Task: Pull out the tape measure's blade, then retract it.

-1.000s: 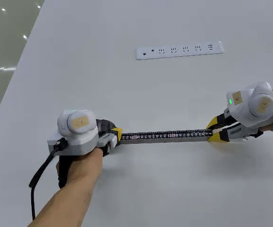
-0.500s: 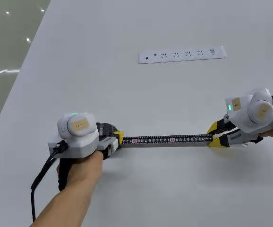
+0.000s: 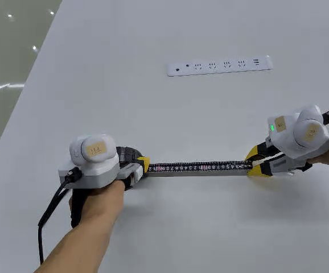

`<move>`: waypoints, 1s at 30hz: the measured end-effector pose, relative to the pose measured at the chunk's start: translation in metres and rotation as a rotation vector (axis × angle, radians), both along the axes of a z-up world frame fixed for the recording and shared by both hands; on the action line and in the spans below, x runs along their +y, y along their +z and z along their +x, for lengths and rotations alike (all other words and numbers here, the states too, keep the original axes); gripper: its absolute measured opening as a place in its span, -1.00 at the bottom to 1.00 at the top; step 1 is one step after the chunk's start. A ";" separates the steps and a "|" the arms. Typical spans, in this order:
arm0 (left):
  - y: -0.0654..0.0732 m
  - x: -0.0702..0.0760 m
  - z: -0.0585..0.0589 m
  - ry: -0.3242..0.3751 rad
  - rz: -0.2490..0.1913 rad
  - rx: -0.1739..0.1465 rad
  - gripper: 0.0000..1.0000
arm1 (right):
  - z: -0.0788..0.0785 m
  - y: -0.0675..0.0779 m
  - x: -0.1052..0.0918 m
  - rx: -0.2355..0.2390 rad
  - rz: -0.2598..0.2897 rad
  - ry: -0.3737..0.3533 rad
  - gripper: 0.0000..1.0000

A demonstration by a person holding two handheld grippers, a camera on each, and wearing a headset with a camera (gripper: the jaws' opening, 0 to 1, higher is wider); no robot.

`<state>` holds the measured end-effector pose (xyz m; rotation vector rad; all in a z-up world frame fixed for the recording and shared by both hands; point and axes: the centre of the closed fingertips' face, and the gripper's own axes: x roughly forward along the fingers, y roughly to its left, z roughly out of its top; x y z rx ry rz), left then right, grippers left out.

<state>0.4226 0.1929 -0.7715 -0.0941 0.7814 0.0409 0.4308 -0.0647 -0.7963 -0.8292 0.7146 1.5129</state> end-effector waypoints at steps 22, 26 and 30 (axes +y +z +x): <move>0.000 0.000 0.000 0.002 -0.005 0.002 0.13 | -0.003 0.000 0.017 0.002 0.014 0.008 -0.79; 0.000 0.000 0.000 0.002 -0.006 0.002 0.13 | -0.003 0.000 0.020 0.002 0.018 0.008 -0.79; -0.001 0.001 0.001 0.002 -0.005 0.000 0.13 | -0.003 0.000 0.024 0.000 0.020 0.009 -0.79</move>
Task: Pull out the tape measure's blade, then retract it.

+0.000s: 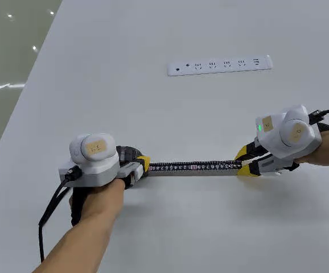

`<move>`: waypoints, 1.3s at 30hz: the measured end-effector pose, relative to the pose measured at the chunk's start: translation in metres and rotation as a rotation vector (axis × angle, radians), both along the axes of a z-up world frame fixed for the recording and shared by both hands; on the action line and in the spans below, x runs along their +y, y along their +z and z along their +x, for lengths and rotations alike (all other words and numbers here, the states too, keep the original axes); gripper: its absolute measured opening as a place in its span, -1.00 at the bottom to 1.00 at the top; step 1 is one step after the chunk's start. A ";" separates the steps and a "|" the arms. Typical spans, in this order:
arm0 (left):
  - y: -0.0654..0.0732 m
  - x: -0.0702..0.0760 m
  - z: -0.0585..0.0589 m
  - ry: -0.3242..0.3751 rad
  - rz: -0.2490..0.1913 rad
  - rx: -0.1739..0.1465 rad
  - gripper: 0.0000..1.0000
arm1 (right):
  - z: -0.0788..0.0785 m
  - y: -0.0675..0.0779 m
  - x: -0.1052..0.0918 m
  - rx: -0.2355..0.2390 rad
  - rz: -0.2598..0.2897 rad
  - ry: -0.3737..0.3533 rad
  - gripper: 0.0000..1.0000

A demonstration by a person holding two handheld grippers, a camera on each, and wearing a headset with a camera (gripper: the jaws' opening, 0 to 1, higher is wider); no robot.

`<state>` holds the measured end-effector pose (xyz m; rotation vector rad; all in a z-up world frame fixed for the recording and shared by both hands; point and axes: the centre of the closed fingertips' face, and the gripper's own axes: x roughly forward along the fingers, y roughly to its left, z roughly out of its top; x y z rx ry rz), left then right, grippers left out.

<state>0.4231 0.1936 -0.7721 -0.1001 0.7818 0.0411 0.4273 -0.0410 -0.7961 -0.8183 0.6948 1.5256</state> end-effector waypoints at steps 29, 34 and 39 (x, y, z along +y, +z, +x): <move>0.001 0.000 -0.001 0.000 -0.008 0.004 0.13 | 0.005 -0.011 0.031 0.005 0.035 0.003 -0.79; 0.001 0.000 -0.001 0.000 -0.010 0.005 0.13 | 0.006 -0.013 0.039 0.004 0.043 0.006 -0.79; 0.001 0.000 -0.001 -0.001 -0.010 0.005 0.13 | 0.000 -0.008 0.044 0.005 0.049 0.006 -0.79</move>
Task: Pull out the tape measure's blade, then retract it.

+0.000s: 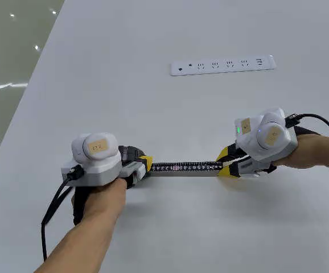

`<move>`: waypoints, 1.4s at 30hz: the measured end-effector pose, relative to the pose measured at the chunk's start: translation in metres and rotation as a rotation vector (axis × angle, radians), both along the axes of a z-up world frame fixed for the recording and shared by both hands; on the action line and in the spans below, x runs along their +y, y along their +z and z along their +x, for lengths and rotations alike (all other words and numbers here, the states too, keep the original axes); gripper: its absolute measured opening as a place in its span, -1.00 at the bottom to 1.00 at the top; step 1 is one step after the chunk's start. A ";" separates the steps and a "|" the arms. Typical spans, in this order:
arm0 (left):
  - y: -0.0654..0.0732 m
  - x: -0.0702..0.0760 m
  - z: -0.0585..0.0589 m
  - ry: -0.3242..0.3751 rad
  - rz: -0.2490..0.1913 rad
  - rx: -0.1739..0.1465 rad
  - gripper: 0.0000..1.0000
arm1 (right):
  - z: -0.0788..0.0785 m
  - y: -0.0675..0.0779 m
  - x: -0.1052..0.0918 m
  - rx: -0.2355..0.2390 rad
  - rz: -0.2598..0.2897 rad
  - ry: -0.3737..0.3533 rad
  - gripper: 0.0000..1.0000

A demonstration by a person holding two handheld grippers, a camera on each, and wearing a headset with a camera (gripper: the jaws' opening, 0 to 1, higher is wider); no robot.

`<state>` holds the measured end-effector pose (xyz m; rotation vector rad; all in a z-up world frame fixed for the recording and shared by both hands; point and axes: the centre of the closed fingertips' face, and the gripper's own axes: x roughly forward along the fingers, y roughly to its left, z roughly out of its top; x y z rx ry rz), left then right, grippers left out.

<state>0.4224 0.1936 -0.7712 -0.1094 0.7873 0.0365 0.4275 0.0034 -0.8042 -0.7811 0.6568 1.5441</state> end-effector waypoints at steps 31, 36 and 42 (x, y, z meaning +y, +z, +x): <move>-0.001 0.000 0.001 0.001 -0.012 0.006 0.14 | 0.003 -0.007 0.036 0.005 0.038 0.009 -0.79; -0.001 0.000 0.001 0.000 -0.014 0.007 0.14 | 0.003 -0.007 0.042 0.008 0.043 0.009 -0.79; -0.001 0.000 0.000 0.000 -0.018 0.009 0.14 | 0.001 -0.005 0.049 0.009 0.050 0.011 -0.78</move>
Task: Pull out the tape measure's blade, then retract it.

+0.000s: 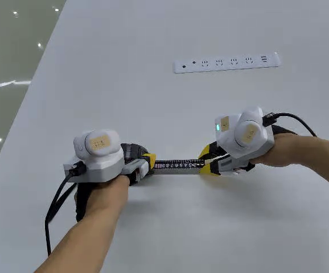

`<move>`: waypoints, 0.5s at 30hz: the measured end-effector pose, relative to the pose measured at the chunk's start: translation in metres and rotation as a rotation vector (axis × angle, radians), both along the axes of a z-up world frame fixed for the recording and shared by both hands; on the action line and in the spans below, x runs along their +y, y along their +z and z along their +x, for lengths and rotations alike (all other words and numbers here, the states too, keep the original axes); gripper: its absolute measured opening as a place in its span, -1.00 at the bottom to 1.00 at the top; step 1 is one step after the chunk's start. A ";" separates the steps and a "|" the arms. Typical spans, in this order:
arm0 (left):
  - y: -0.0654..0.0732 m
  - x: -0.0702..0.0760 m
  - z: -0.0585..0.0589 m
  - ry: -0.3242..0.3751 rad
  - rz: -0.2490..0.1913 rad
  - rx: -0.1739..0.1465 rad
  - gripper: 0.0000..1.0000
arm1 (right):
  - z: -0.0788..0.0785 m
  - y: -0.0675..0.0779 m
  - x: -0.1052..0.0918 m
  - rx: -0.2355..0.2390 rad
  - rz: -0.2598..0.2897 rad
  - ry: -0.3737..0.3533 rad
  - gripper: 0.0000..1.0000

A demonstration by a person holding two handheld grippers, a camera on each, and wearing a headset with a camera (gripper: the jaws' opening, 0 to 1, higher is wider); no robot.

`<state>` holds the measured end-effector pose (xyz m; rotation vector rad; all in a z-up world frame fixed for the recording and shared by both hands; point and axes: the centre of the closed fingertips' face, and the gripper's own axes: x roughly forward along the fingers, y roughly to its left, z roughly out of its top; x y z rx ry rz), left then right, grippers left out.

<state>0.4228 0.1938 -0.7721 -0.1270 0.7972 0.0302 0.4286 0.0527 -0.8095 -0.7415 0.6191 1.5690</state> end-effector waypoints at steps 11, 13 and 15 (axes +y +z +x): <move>0.000 0.000 -0.001 0.002 -0.006 0.002 0.14 | -0.003 0.002 0.016 0.002 0.016 0.006 -0.78; 0.000 0.001 -0.001 0.003 -0.007 0.003 0.14 | -0.003 0.002 0.017 0.002 0.017 0.005 -0.78; 0.000 0.000 -0.001 0.003 -0.008 0.003 0.14 | -0.004 0.002 0.019 0.002 0.018 0.005 -0.78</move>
